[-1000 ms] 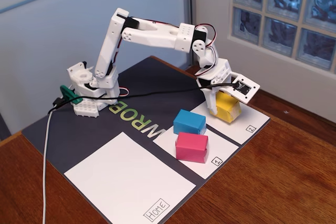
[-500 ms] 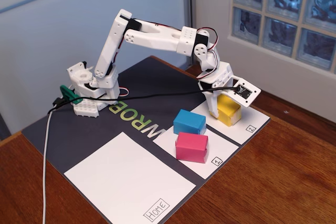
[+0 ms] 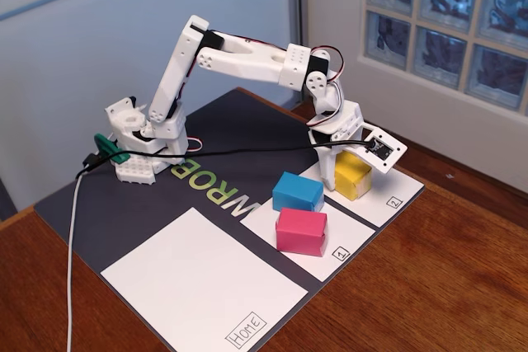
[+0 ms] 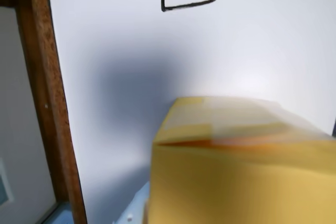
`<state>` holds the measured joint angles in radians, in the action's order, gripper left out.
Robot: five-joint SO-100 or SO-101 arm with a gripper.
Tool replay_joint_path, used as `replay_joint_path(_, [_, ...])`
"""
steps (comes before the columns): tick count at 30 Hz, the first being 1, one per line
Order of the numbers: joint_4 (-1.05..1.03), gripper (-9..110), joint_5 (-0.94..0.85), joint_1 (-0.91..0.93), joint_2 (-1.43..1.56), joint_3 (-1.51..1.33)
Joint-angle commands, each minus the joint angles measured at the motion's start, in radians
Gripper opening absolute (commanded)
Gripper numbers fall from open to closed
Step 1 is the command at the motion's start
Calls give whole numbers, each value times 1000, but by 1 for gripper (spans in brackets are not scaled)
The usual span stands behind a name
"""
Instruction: Move box yellow to zone 2
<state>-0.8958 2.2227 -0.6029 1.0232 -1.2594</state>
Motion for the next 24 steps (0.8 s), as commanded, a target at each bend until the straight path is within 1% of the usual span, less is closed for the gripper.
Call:
replay_joint_path(1, [3,31,-3,-5,60,64])
replay_joint_path(5, [-6,33,-2,-6,74,95])
replay_joint_path(20, [-98,36,-2,0,107,179])
replay_joint_path(24, [-101,39,-3,11,133,181])
